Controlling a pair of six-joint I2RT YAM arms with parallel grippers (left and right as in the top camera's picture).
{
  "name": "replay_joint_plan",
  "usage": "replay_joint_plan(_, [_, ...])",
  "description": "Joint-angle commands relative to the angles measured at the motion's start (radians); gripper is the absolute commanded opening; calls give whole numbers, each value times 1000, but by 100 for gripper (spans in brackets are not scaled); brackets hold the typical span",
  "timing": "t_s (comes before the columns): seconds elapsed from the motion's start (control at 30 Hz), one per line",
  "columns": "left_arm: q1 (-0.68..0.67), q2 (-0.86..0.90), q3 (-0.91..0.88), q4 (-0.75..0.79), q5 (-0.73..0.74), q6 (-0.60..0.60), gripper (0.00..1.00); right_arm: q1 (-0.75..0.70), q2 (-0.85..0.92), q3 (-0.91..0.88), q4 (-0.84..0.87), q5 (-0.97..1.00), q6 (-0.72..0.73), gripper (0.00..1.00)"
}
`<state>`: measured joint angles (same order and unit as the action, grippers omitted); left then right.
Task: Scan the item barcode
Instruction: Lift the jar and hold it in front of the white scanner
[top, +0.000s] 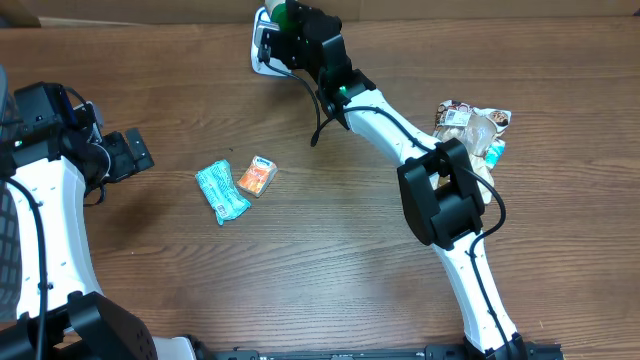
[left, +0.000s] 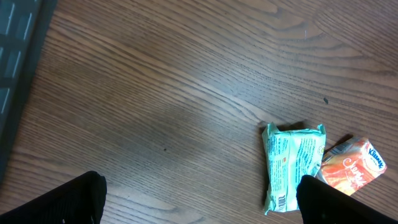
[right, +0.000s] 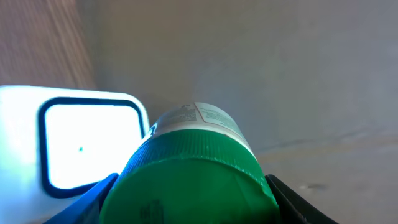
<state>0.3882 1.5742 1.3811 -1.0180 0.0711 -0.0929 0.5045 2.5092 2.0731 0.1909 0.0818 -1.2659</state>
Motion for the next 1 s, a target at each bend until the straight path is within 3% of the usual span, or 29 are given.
replay_joint_plan(0.0, [4, 3, 14, 1, -3, 26, 100, -6, 4, 21, 31, 22, -167, 27])
replay_joint_plan(0.53, [4, 3, 14, 1, -3, 26, 100, 2, 0, 21, 36, 10, -137, 28])
replay_joint_plan(0.73, [4, 3, 15, 1, -3, 26, 100, 6, -104, 21, 21, 5, 312, 27])
replay_joint_plan(0.83, [4, 3, 14, 1, -3, 27, 100, 15, -202, 21, -90, 3, 555, 28])
replay_joint_plan(0.97, [4, 3, 14, 1, -3, 26, 100, 32, -373, 21, -412, -3, 972, 28])
